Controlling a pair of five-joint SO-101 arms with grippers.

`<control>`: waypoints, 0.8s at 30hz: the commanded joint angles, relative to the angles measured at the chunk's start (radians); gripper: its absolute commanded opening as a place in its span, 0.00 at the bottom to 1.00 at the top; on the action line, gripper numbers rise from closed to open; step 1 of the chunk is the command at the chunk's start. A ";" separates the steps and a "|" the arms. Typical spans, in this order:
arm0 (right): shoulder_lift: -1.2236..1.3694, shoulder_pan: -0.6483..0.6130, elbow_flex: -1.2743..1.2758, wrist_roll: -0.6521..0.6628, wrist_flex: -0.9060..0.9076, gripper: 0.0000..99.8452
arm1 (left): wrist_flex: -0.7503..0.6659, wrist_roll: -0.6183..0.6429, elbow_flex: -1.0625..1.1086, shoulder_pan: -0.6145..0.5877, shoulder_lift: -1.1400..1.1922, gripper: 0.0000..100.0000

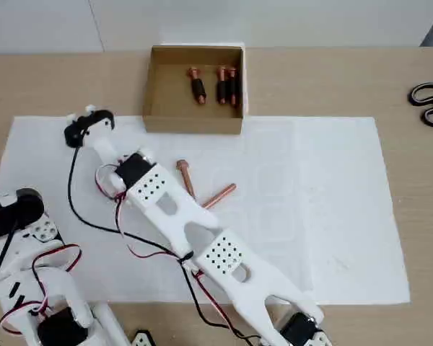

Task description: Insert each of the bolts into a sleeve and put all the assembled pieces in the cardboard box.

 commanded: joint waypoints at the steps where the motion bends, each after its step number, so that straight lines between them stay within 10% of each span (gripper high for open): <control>1: -0.030 -0.033 -0.049 -0.009 0.122 0.00 | 0.028 0.002 -0.004 0.000 -0.014 0.01; 24: -0.570 0.383 0.020 0.077 0.213 0.00 | 0.166 0.006 -0.081 0.163 -0.011 0.01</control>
